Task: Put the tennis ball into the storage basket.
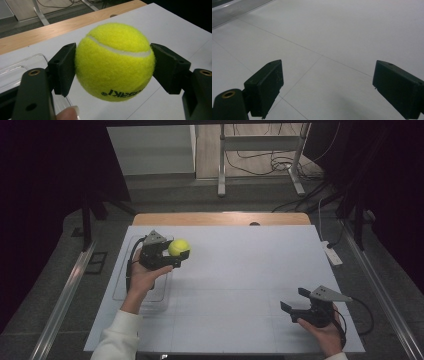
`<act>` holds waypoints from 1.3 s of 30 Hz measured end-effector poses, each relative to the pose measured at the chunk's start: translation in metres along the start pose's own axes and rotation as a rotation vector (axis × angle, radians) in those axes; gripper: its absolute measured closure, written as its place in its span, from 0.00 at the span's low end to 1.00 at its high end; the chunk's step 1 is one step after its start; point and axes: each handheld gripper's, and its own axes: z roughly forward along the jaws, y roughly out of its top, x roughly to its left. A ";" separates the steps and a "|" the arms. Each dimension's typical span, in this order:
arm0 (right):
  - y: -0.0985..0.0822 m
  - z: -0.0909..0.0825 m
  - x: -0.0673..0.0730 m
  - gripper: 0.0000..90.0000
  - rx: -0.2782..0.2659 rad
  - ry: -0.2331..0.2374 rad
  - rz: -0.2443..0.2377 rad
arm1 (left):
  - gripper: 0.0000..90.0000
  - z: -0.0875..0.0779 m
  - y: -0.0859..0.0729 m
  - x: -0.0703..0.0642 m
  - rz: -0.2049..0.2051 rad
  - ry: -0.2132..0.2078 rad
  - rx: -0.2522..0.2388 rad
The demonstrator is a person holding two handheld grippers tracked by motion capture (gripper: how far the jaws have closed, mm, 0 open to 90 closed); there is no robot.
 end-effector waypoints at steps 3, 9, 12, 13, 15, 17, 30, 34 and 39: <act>0.000 0.000 0.000 0.11 -0.002 0.000 -0.002 | 0.30 -0.001 0.000 0.001 -0.004 0.001 -0.001; 0.000 0.000 0.000 0.11 -0.002 0.000 -0.002 | 0.30 -0.003 -0.001 0.002 -0.008 0.006 -0.006; 0.000 0.000 0.000 0.11 -0.001 0.001 -0.001 | 0.30 -0.005 -0.001 0.004 -0.012 0.009 -0.007; 0.000 0.000 0.000 0.11 -0.001 0.000 -0.001 | 0.30 -0.005 -0.001 0.004 -0.013 0.009 -0.007; 0.000 0.000 0.000 0.11 -0.001 0.000 -0.001 | 0.30 -0.006 -0.001 0.005 -0.015 0.012 -0.010; 0.000 0.000 0.000 0.11 -0.001 0.000 -0.002 | 0.30 -0.007 -0.001 0.006 -0.018 0.013 -0.012; 0.000 0.000 0.000 0.11 -0.002 -0.002 -0.002 | 0.30 -0.012 -0.004 0.011 -0.028 0.036 -0.016; 0.000 0.000 0.000 0.11 -0.002 -0.002 -0.003 | 0.30 -0.014 -0.004 0.013 -0.030 0.044 -0.019; 0.000 0.000 0.000 0.11 -0.002 -0.002 -0.002 | 0.30 -0.017 -0.006 0.017 -0.040 0.056 -0.023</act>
